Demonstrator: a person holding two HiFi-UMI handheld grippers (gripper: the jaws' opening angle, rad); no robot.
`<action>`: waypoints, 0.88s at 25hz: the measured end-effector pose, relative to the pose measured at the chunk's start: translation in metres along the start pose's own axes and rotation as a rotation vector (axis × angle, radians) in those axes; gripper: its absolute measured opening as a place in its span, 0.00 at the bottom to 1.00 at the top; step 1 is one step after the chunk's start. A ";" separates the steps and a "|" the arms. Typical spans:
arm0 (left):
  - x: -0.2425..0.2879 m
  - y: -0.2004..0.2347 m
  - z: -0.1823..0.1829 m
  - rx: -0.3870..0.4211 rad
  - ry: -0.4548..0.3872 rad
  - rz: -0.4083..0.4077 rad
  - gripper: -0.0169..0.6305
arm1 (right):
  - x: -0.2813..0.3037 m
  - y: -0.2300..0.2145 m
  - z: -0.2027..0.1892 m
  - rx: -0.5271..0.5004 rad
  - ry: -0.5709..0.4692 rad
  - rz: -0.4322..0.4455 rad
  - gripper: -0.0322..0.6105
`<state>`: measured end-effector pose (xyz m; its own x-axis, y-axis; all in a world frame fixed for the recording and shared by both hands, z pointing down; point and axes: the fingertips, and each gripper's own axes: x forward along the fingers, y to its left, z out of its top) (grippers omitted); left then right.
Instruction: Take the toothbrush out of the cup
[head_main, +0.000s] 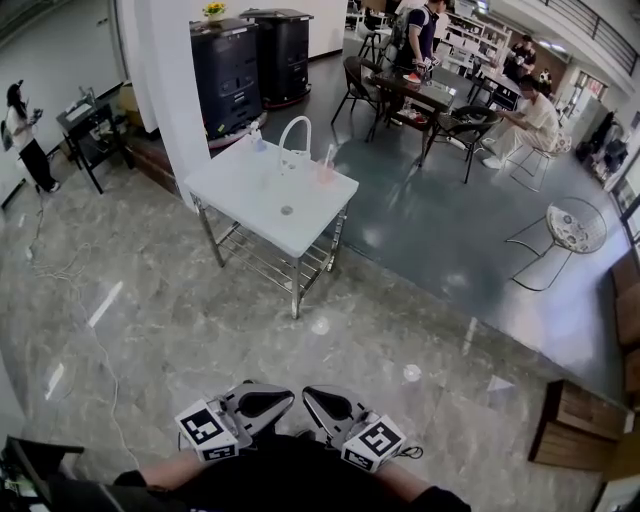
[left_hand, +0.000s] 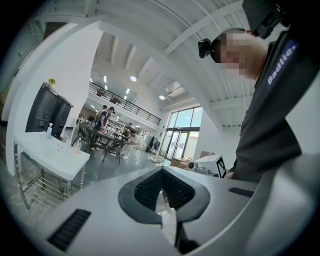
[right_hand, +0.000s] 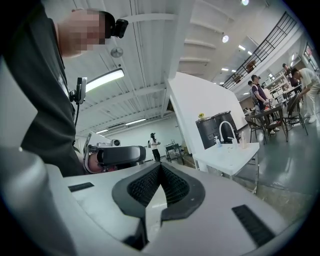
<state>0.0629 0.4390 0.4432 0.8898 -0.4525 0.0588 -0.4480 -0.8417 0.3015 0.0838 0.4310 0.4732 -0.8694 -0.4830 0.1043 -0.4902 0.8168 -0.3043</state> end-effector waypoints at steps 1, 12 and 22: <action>0.003 0.001 0.001 0.012 0.002 -0.009 0.02 | 0.000 -0.002 0.001 -0.004 0.003 -0.001 0.07; 0.021 0.078 0.030 0.048 -0.005 -0.064 0.02 | 0.041 -0.062 0.021 0.000 -0.010 -0.089 0.07; 0.027 0.184 0.071 0.097 -0.024 -0.128 0.02 | 0.131 -0.120 0.048 -0.004 -0.014 -0.113 0.07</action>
<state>-0.0017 0.2514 0.4328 0.9381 -0.3462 0.0024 -0.3389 -0.9167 0.2115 0.0316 0.2539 0.4779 -0.8074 -0.5767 0.1245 -0.5856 0.7579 -0.2875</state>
